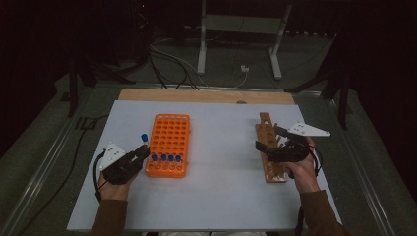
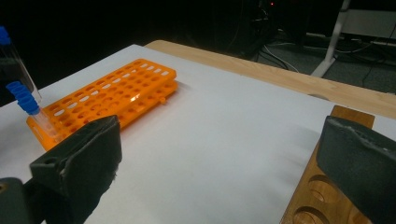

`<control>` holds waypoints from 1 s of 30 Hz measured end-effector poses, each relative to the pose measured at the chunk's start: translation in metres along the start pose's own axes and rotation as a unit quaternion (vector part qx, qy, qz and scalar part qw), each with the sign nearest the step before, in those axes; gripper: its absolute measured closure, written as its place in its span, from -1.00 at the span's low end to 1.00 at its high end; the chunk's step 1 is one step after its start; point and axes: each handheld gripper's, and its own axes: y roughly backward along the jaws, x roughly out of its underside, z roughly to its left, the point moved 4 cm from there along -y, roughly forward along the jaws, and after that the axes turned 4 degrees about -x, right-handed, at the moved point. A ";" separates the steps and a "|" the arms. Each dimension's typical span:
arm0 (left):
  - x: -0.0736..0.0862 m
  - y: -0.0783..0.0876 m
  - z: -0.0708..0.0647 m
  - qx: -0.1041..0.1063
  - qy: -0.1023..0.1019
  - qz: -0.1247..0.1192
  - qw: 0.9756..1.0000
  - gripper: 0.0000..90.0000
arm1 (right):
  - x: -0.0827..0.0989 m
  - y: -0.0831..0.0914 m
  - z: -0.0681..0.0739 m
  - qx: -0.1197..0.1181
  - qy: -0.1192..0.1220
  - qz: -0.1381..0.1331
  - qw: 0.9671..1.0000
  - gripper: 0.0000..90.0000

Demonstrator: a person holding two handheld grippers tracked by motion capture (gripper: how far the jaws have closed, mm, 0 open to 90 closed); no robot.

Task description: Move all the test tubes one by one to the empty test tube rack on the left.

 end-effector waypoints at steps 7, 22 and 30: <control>0.006 0.003 0.001 0.002 0.003 0.007 1.000 0.74 | 0.000 0.001 -0.001 0.000 -0.003 -0.002 1.000 -0.99; 0.026 0.004 -0.001 0.002 -0.007 0.054 0.999 0.74 | 0.001 0.000 -0.002 -0.003 -0.005 -0.002 1.000 -0.99; 0.035 0.000 -0.007 -0.009 -0.038 0.101 0.994 0.74 | 0.002 0.001 -0.003 -0.004 -0.005 -0.002 1.000 -0.99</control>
